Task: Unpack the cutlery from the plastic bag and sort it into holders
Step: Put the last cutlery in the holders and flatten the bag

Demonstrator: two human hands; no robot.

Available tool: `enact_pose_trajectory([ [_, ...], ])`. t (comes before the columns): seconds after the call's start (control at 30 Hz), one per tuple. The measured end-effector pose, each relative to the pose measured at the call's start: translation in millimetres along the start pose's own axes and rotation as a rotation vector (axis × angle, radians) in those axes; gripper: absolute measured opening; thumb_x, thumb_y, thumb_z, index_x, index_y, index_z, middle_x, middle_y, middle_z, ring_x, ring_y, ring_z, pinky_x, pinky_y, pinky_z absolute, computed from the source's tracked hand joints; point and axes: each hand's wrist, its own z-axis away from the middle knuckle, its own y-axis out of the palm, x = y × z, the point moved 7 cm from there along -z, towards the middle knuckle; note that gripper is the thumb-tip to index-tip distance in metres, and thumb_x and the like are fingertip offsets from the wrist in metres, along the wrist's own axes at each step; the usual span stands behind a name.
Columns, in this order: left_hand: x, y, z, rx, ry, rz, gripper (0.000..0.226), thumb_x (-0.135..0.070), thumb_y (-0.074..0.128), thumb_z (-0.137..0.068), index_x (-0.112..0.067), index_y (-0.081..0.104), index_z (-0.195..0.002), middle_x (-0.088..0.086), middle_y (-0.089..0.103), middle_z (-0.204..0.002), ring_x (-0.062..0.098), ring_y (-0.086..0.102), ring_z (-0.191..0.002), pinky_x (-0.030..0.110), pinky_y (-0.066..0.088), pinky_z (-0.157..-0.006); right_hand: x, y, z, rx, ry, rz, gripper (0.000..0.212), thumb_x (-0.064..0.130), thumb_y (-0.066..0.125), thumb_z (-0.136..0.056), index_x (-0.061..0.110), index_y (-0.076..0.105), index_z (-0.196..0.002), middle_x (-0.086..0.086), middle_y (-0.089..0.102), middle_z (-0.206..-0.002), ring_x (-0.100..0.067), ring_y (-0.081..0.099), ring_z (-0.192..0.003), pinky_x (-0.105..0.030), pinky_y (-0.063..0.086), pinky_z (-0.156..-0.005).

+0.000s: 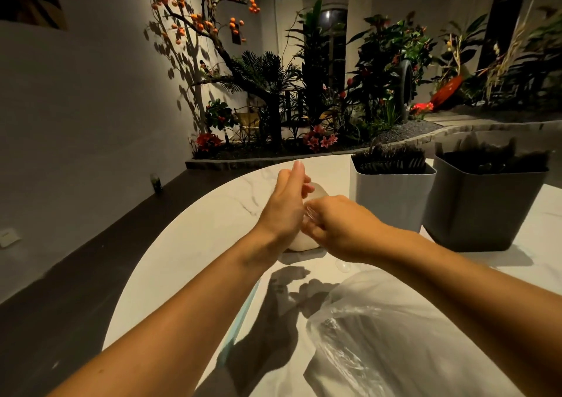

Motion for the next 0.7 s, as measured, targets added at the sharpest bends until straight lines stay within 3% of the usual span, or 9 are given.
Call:
enact_pose_trajectory([
  [0.13, 3, 14, 4, 0.110, -0.086, 0.035, 0.061, -0.057, 0.020, -0.104, -0.011, 0.052, -0.129, 0.006, 0.060, -0.125, 0.009, 0.059, -0.106, 0.019, 0.044, -0.075, 5, 0, -1, 0.020, -0.004, -0.357, 0.021, 0.016, 0.061, -0.091, 0.021, 0.063, -0.072, 0.009, 0.057, -0.086, -0.013, 0.057, -0.078, -0.028, 0.047, -0.065],
  [0.2, 5, 7, 1, 0.042, -0.097, 0.162, 0.064, -0.060, 0.020, -0.103, -0.011, 0.055, -0.122, 0.009, 0.062, -0.125, 0.016, 0.061, -0.110, 0.027, 0.049, -0.085, 6, -3, 0, 0.036, 0.036, -0.670, 0.020, 0.019, 0.062, -0.094, 0.020, 0.071, -0.076, 0.010, 0.062, -0.081, -0.007, 0.058, -0.070, -0.023, 0.047, -0.062],
  [0.3, 21, 6, 2, -0.011, -0.239, 0.520, 0.074, -0.068, 0.025, -0.099, -0.005, 0.056, -0.124, 0.019, 0.062, -0.130, 0.031, 0.064, -0.117, 0.045, 0.049, -0.105, -1, -21, -1, -0.074, 0.194, -1.110, 0.042, 0.033, 0.060, -0.096, 0.020, 0.052, -0.057, 0.009, 0.041, -0.048, -0.006, 0.035, -0.042, -0.020, 0.030, -0.045],
  [0.4, 35, 26, 17, -0.019, -0.375, 0.771, 0.082, -0.070, 0.028, -0.097, 0.000, 0.052, -0.131, 0.025, 0.065, -0.124, 0.038, 0.065, -0.114, 0.049, 0.051, -0.100, 0, -32, -7, -0.261, 0.226, -1.400, 0.045, 0.036, 0.064, -0.094, 0.024, 0.034, -0.063, 0.006, 0.028, -0.052, -0.010, 0.024, -0.047, -0.022, 0.025, -0.047],
  [0.47, 34, 37, 23, -0.036, -0.398, 0.905, 0.082, -0.069, 0.029, -0.097, 0.002, 0.056, -0.130, 0.020, 0.067, -0.120, 0.034, 0.065, -0.111, 0.044, 0.055, -0.091, 1, -27, -6, -0.354, 0.255, -1.398, 0.045, 0.036, 0.068, -0.091, 0.024, 0.036, -0.062, 0.005, 0.031, -0.053, -0.010, 0.027, -0.047, -0.024, 0.028, -0.050],
  [0.57, 30, 42, 22, -0.071, -0.363, 0.985, 0.077, -0.066, 0.031, -0.097, -0.001, 0.072, -0.101, 0.015, 0.073, -0.109, 0.030, 0.066, -0.112, 0.042, 0.052, -0.099, 1, -8, -4, -0.393, 0.320, -1.340, 0.049, 0.040, 0.066, -0.092, 0.024, 0.037, -0.056, 0.003, 0.033, -0.050, -0.012, 0.032, -0.046, -0.026, 0.032, -0.049],
  [0.7, 28, 37, 23, -0.070, -0.320, 0.736, 0.061, -0.055, 0.032, -0.100, -0.005, 0.068, -0.095, 0.019, 0.074, -0.103, 0.030, 0.068, -0.106, 0.050, 0.051, -0.102, -8, -17, -2, -0.443, 0.345, -1.195, 0.045, 0.047, 0.054, -0.098, 0.020, 0.044, -0.063, 0.003, 0.044, -0.056, -0.017, 0.045, -0.057, -0.028, 0.034, -0.054],
])
